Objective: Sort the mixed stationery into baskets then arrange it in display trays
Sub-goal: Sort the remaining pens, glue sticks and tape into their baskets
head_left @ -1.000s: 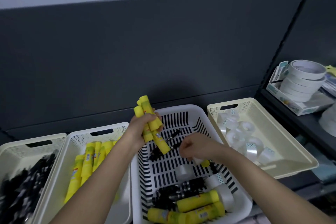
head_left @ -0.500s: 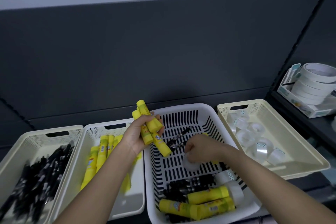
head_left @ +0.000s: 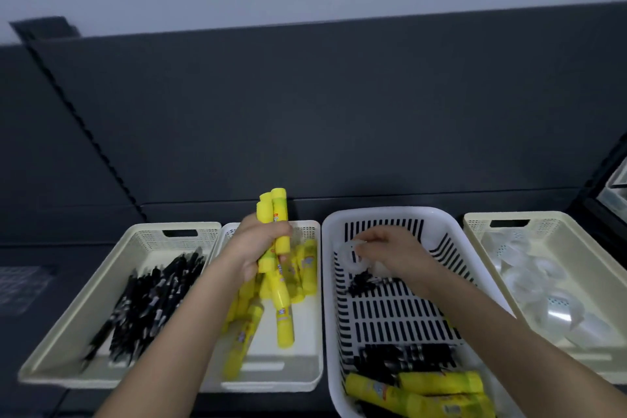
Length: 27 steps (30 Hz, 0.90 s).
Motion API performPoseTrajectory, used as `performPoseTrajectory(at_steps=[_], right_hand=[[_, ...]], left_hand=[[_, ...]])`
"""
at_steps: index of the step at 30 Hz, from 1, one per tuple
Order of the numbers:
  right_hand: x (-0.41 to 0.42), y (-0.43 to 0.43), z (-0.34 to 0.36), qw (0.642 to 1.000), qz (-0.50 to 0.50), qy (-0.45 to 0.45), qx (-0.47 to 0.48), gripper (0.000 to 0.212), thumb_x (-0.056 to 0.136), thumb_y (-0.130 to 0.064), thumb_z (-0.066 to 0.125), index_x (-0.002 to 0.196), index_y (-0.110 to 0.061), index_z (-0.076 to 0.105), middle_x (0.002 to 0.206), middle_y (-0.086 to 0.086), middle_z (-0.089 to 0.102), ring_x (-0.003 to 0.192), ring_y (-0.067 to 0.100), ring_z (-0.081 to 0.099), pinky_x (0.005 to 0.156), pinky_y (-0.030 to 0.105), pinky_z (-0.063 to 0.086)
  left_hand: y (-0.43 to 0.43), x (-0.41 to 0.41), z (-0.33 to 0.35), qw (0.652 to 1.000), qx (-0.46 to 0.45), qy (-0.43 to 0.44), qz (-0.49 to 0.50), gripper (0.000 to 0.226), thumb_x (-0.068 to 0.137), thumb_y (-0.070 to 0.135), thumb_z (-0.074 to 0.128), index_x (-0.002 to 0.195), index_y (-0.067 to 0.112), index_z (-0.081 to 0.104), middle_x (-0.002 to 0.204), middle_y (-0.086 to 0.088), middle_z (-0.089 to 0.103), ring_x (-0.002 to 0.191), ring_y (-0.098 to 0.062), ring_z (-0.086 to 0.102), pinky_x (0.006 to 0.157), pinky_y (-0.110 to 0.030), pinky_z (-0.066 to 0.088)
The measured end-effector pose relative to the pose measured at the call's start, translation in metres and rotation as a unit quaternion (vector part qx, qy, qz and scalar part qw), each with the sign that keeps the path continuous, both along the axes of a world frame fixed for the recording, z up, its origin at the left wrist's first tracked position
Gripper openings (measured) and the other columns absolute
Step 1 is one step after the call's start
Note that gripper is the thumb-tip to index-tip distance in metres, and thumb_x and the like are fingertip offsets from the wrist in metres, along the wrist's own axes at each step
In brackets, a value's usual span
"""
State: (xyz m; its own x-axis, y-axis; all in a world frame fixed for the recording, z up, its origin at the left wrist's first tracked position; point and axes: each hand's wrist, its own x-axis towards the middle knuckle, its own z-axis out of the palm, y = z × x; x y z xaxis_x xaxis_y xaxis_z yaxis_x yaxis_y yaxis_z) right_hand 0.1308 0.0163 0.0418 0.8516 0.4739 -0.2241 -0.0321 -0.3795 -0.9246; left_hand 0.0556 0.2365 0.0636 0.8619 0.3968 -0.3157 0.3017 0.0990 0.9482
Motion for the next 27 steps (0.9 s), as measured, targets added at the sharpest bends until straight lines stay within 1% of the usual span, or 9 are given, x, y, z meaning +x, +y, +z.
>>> performPoseTrajectory(at_steps=[2, 5, 8, 12, 16, 19, 21, 25, 27], right_hand=[[-0.003, 0.009, -0.001, 1.000, 0.001, 0.003, 0.008, 0.024, 0.085, -0.018, 0.064, 0.109, -0.015, 0.066, 0.104, -0.003, 0.067, 0.095, 0.008, 0.062, 0.067, 0.015, 0.045], [-0.006, 0.019, -0.003, 1.000, 0.003, 0.004, 0.010, 0.020, 0.085, -0.016, 0.064, 0.105, -0.017, 0.066, 0.104, -0.004, 0.066, 0.095, 0.007, 0.060, 0.066, 0.013, 0.043], [-0.008, 0.021, -0.002, 1.000, 0.006, 0.014, 0.011, 0.019, 0.086, -0.016, 0.064, 0.104, -0.018, 0.065, 0.103, -0.002, 0.066, 0.093, 0.009, 0.062, 0.060, 0.010, 0.044], [-0.007, 0.018, -0.004, 1.000, -0.002, 0.013, 0.008, 0.023, 0.085, -0.017, 0.065, 0.108, -0.016, 0.066, 0.105, -0.002, 0.066, 0.096, 0.009, 0.061, 0.067, 0.015, 0.043], [-0.008, 0.012, -0.008, 0.999, -0.021, 0.025, 0.003, 0.022, 0.085, -0.020, 0.066, 0.107, -0.019, 0.066, 0.105, -0.004, 0.065, 0.097, 0.008, 0.058, 0.074, 0.021, 0.046], [-0.009, 0.005, -0.008, 0.999, -0.040, 0.033, 0.011, 0.018, 0.086, -0.019, 0.066, 0.103, -0.019, 0.066, 0.105, -0.001, 0.065, 0.098, 0.013, 0.059, 0.087, 0.034, 0.052], [-0.009, -0.004, -0.005, 0.998, -0.053, 0.028, 0.009, 0.018, 0.086, -0.018, 0.065, 0.103, -0.018, 0.067, 0.103, 0.001, 0.066, 0.097, 0.016, 0.061, 0.088, 0.038, 0.054], [-0.005, -0.028, 0.001, 0.997, -0.078, -0.008, 0.001, 0.016, 0.087, -0.018, 0.063, 0.102, -0.020, 0.066, 0.102, -0.002, 0.067, 0.094, 0.014, 0.062, 0.080, 0.032, 0.054], [-0.003, -0.043, 0.003, 0.996, -0.091, -0.017, 0.005, 0.017, 0.087, -0.019, 0.063, 0.104, -0.020, 0.066, 0.103, -0.003, 0.067, 0.094, 0.013, 0.062, 0.079, 0.029, 0.053]], left_hand=[[0.003, -0.007, -0.008, 0.997, 0.065, 0.031, -0.021, 0.019, 0.075, -0.003, 0.063, 0.066, 0.009, 0.053, 0.053, -0.012, 0.051, 0.039, -0.021, 0.050, 0.043, -0.026, 0.045], [0.003, -0.016, -0.025, 0.989, 0.123, 0.070, -0.049, 0.009, 0.065, 0.004, 0.066, 0.070, 0.007, 0.059, 0.061, -0.011, 0.056, 0.051, -0.021, 0.055, 0.055, -0.030, 0.047], [0.002, -0.020, -0.037, 0.976, 0.178, 0.108, -0.056, 0.038, 0.051, 0.019, 0.066, 0.084, 0.001, 0.063, 0.076, -0.014, 0.066, 0.073, -0.027, 0.065, 0.068, -0.036, 0.053], [0.009, -0.019, -0.046, 0.953, 0.262, 0.148, -0.037, 0.053, 0.059, 0.020, 0.075, 0.108, 0.011, 0.055, 0.092, -0.007, 0.067, 0.089, -0.024, 0.065, 0.077, -0.036, 0.053], [0.007, -0.011, -0.038, 0.941, 0.325, 0.090, -0.031, 0.065, 0.065, 0.026, 0.083, 0.122, 0.019, 0.053, 0.097, 0.004, 0.064, 0.084, -0.015, 0.060, 0.070, -0.026, 0.048], [-0.009, -0.005, -0.033, 0.917, 0.393, 0.015, -0.070, 0.065, 0.067, 0.034, 0.082, 0.125, 0.022, 0.054, 0.113, 0.006, 0.056, 0.100, -0.009, 0.054, 0.080, -0.023, 0.043], [-0.023, -0.003, -0.032, 0.904, 0.416, -0.031, -0.095, 0.063, 0.071, 0.035, 0.079, 0.127, 0.024, 0.054, 0.119, 0.006, 0.053, 0.103, -0.004, 0.050, 0.084, -0.015, 0.036], [-0.053, 0.006, -0.030, 0.874, 0.451, -0.089, -0.158, 0.058, 0.076, 0.033, 0.074, 0.129, 0.023, 0.054, 0.121, 0.009, 0.050, 0.116, -0.006, 0.046, 0.086, -0.005, 0.025], [-0.068, 0.013, -0.029, 0.860, 0.461, -0.102, -0.195, 0.057, 0.078, 0.031, 0.073, 0.130, 0.020, 0.053, 0.126, 0.006, 0.051, 0.121, -0.009, 0.044, 0.088, -0.005, 0.023]])
